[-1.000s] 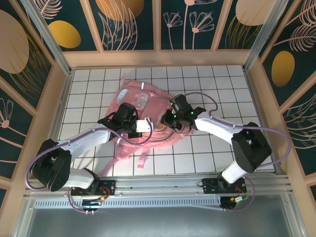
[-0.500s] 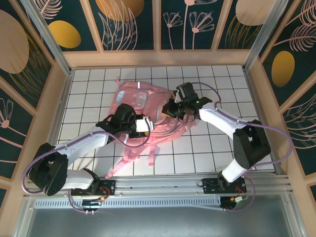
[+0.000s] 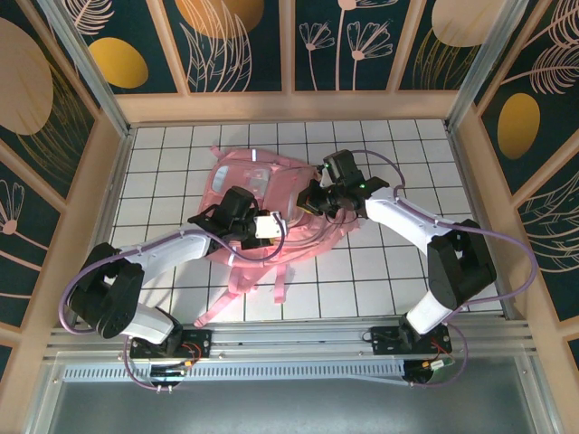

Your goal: Pack books, pencil case, and school supplies into a backpack

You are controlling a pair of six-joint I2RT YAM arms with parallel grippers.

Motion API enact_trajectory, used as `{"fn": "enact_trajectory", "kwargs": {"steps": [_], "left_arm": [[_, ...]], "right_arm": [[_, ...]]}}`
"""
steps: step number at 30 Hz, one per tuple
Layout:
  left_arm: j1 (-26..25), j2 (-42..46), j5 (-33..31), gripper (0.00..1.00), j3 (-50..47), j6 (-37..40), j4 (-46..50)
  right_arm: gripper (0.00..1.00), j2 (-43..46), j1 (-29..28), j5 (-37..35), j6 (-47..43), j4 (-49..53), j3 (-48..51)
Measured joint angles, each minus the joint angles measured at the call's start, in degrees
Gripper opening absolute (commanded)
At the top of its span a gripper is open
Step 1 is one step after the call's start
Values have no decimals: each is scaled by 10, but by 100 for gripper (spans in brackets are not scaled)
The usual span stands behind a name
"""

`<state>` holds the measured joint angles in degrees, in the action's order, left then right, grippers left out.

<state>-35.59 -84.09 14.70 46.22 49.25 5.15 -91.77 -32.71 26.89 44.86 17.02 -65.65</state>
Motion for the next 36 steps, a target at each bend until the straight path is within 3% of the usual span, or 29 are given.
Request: {"fn": "enact_trajectory", "kwargs": {"steps": [9, 22, 23, 24, 25, 26, 27, 32, 36], "left_arm": [[30, 2, 76, 50, 27, -1, 13], [34, -21, 70, 55, 17, -7, -17], [34, -21, 69, 53, 12, -10, -25], [33, -21, 69, 44, 7, -13, -32], [33, -21, 69, 31, 4, -18, -37], [33, -21, 70, 9, 2, -18, -38], [33, -21, 74, 0, 1, -17, -34], [31, -34, 74, 0, 27, -20, 0], [31, -45, 74, 0, 64, -59, 40]], "right_arm": [[0, 0, -3, 0, 0, 1, 0], [0, 0, -8, -2, 1, 1, 0], [0, 0, -9, -3, 2, 0, 0], [0, 0, -9, -3, 3, -1, 1], [0, 0, -10, -3, 5, -2, 2], [0, 0, -10, -5, 6, -5, 5], [1, 1, -10, -8, 7, -10, 9], [44, 25, -14, -54, 17, -10, 45], [52, 97, -26, -144, 19, 25, 73]]}}
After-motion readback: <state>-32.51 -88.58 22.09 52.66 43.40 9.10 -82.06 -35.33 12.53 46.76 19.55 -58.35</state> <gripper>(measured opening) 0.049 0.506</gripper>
